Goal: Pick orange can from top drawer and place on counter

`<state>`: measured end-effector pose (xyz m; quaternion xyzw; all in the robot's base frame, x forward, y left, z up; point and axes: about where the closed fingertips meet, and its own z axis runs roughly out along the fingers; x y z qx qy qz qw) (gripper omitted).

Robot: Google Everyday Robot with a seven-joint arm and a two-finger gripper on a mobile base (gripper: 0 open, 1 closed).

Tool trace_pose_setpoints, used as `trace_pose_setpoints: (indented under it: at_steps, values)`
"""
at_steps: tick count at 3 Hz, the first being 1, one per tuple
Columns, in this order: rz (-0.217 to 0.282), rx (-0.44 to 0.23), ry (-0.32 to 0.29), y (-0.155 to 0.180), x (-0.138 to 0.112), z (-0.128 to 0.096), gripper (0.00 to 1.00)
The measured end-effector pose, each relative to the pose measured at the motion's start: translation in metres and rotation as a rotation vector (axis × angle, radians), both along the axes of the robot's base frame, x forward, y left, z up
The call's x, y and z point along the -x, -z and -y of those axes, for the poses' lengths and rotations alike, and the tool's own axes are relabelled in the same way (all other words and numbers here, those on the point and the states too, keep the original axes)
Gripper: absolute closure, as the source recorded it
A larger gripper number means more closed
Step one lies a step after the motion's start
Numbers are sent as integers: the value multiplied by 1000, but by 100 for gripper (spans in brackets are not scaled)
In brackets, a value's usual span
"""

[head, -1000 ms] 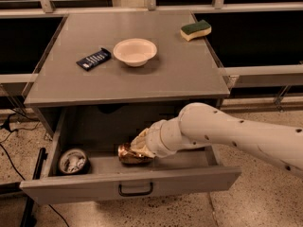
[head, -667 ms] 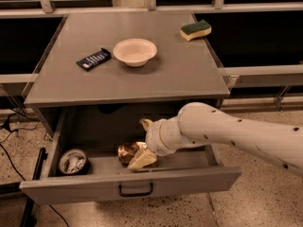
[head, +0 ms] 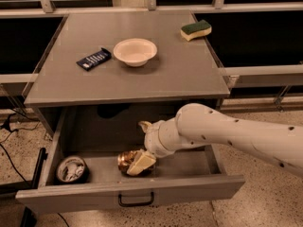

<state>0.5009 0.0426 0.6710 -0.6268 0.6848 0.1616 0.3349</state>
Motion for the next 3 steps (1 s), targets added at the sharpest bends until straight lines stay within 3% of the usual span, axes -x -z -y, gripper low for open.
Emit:
trace_pose_setpoints:
  at_steps: [3]
  values:
    - [-44,28,13,38,0,-2,16]
